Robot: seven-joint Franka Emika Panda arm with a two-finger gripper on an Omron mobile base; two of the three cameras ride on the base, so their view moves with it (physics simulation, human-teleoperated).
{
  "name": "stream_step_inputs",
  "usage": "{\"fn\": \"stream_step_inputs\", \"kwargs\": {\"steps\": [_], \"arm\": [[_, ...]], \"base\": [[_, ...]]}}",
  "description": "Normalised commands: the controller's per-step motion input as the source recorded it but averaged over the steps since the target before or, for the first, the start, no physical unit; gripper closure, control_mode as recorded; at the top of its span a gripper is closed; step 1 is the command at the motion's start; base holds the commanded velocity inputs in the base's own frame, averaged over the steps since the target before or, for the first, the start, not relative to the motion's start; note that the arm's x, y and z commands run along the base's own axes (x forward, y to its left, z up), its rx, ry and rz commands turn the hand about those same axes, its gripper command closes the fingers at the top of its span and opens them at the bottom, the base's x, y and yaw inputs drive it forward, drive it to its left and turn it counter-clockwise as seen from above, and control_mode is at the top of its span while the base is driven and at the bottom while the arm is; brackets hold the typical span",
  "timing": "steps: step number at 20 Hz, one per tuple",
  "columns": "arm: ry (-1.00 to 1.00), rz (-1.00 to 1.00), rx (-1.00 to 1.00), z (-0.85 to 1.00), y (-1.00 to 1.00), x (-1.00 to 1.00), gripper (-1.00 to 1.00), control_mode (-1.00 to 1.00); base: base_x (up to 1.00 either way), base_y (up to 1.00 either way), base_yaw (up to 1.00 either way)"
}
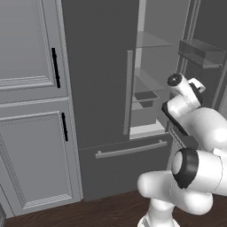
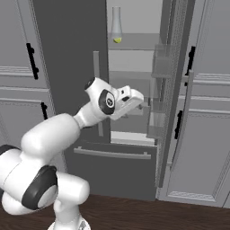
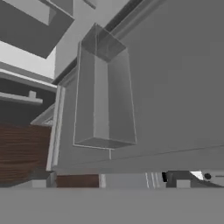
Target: Grab a lemon wedge from the fridge and one ice cube from the ice bowl, and put them in the glass of lemonade.
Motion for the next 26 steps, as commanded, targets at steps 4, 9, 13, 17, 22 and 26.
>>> {"fn": "stream_step_inputs", "kwargs": {"steps": [4,9,13,17,22,26], "arm": [[-0.09,0.00,0.39,0.20,1.00,-0.10,-1.00,-1.00],[-0.21,0.00,0.44,0.03,1.00,-0.07,-1.00,-1.00],[-0.11,0.04,0.46,0.00,1.00,0.00,-1.00,-1.00],[-0.05,0.21,0.47,0.00,0.83,0.00,-1.00,-1.00],[-0.19,0.31,0.16,0.00,0.39,0.00,-1.00,-1.00],[-0.30,0.15,-0.05,0.02,0.01,0.19,-1.00,-1.00]], "base": [[0.00,0.00,0.00],[0.00,0.00,0.00],[0.00,0.00,0.00],[0.00,0.00,0.00],[0.00,0.00,0.00],[0.00,0.00,0.00]]}}
